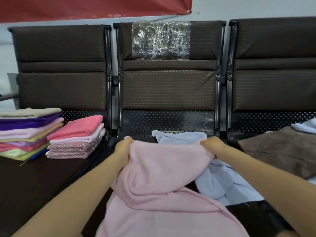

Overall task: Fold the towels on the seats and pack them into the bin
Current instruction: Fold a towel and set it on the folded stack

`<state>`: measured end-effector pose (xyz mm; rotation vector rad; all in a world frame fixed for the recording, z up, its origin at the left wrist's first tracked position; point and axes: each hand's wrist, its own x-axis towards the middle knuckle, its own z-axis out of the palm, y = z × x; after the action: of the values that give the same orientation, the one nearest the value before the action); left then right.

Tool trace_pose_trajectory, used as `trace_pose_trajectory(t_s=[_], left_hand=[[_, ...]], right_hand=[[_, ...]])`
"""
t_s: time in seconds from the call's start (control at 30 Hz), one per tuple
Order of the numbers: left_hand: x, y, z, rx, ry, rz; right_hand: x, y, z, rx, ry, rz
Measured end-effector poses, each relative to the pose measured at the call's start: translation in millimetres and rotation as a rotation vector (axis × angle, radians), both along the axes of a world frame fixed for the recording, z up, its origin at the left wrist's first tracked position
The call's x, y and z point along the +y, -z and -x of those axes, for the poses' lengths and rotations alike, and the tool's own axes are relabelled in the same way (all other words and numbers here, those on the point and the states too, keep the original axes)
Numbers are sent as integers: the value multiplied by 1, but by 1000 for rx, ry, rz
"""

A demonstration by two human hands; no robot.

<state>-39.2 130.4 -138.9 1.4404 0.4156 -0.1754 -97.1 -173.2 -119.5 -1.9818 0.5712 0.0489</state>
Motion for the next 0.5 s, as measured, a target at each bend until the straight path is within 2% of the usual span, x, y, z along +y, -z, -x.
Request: trace_pose_trajectory(t_s=[0.1, 0.23, 0.3, 0.4, 0.47, 0.5], left_hand=[[24, 7, -6, 100, 51, 65], [24, 5, 0, 194, 309, -289], [22, 9, 3, 205, 300, -363], [22, 5, 4, 184, 222, -224], [22, -12, -15, 83, 154, -84], [22, -23, -32, 30, 111, -92]], right_hand=[[-14, 3, -4, -2, 158, -90], [-12, 4, 1, 30, 171, -154], [-11, 9, 6, 69, 177, -163], [-9, 12, -2, 92, 186, -146], [-1, -9, -16, 17, 160, -157], [0, -18, -30, -37, 157, -171]])
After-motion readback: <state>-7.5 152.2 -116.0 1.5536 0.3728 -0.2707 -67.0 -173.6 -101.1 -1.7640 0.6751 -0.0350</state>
